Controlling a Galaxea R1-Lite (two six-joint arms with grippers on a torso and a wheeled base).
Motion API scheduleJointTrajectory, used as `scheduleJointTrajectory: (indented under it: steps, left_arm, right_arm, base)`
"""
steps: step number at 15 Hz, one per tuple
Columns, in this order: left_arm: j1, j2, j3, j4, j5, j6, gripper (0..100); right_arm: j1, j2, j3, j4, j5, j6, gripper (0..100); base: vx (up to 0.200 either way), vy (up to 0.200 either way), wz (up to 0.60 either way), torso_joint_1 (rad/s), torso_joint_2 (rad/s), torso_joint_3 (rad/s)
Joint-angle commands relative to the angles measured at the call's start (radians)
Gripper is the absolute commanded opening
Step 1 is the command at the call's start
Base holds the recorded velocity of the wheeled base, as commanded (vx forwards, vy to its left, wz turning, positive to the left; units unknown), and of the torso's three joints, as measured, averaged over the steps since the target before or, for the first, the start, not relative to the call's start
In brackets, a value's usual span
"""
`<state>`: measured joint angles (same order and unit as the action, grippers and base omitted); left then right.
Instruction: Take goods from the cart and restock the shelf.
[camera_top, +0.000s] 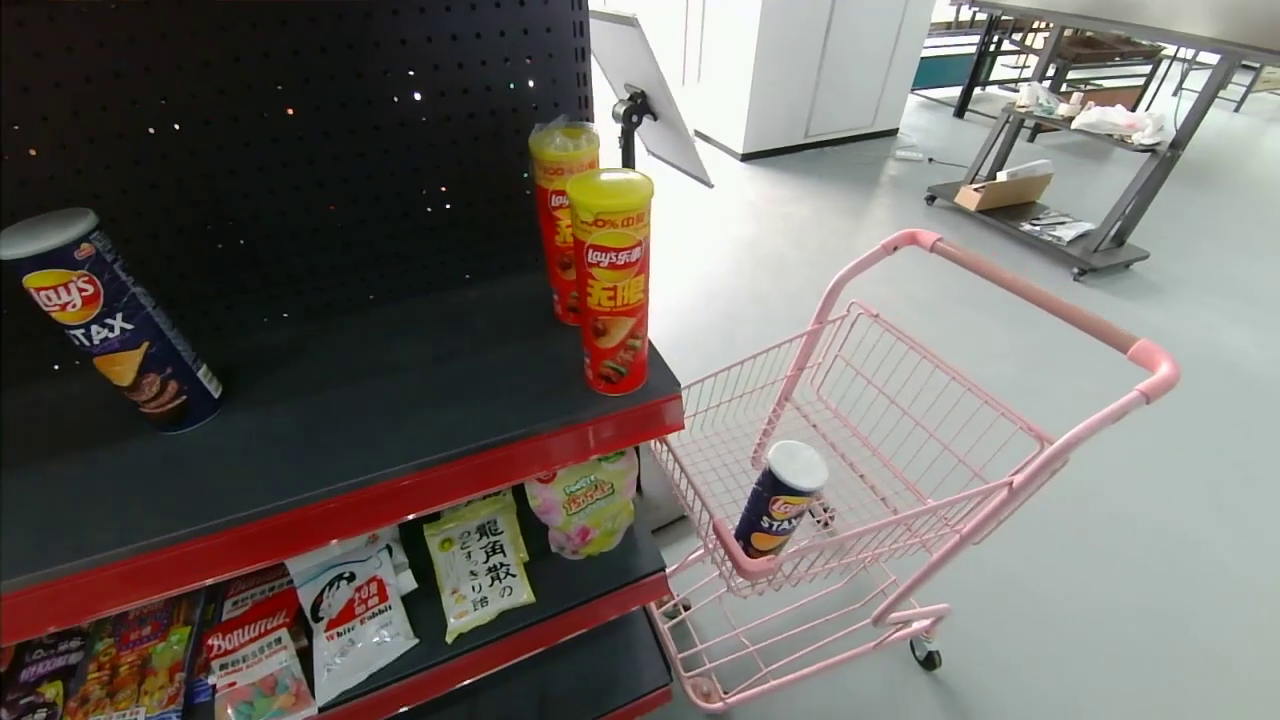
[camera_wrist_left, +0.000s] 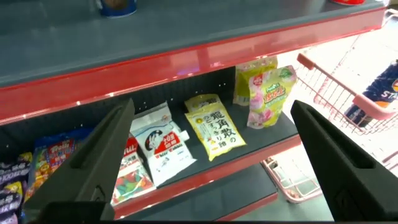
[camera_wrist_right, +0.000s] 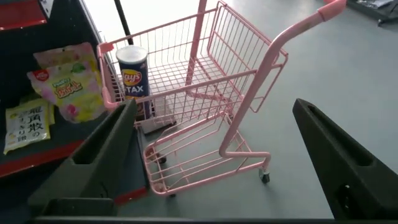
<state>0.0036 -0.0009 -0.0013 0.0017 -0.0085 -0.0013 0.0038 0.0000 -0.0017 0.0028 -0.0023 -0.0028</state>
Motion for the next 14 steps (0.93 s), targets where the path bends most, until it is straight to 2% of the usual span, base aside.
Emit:
scheduleJointTrajectory:
  steps: [1,8,14]
  left_arm:
    - [-0.001,0.001,0.001,0.001,0.001,0.000,100]
    - [-0.001,0.001,0.001,0.001,0.001,0.000,100]
    - [-0.001,0.001,0.001,0.001,0.001,0.000,100]
  right_arm:
    - [-0.001,0.002,0.000,-0.001,0.001,0.000,100]
    - [-0.001,0.002,0.000,-0.001,-0.002,0.003,100]
    - [-0.001,0.000,0.000,-0.001,-0.002,0.003,100]
  base:
    - [0.000,0.000,0.00,0.000,0.00,0.000]
    - [0.000,0.000,0.00,-0.011,0.02,0.016]
    - [0.000,0.000,0.00,-0.133,0.36,0.214]
